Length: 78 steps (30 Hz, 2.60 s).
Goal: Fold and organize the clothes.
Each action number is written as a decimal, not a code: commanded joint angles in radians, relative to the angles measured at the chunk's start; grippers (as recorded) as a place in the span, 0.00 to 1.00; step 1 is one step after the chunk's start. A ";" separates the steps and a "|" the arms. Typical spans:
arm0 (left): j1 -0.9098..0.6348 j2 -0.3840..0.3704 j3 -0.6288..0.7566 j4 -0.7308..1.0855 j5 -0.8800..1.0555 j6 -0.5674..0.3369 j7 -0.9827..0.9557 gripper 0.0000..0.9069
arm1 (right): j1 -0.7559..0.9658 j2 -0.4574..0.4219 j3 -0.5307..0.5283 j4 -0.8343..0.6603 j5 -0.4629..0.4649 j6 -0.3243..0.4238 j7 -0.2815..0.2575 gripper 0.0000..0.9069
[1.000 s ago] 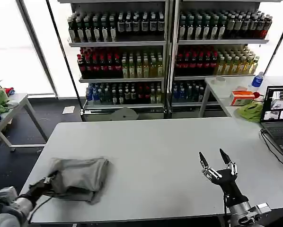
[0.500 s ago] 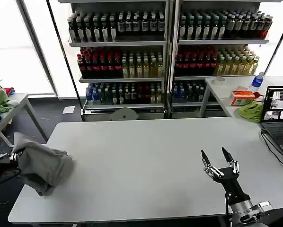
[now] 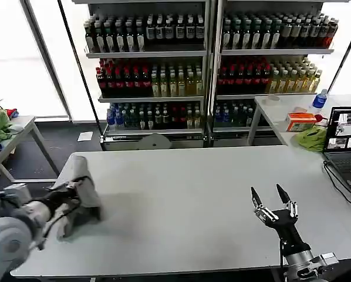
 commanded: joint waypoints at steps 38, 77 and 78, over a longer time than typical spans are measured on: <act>-0.142 -0.268 0.131 -0.040 0.217 -0.034 0.181 1.00 | 0.456 -0.025 -0.494 -0.280 0.484 -0.535 0.184 1.00; 0.041 -0.284 -0.045 -0.051 0.248 -0.063 0.264 1.00 | 0.553 -0.019 -0.480 -0.346 0.653 -0.550 0.179 0.00; 0.040 -0.285 -0.043 -0.051 0.249 -0.063 0.263 1.00 | 0.549 -0.023 -0.474 -0.344 0.652 -0.550 0.178 0.00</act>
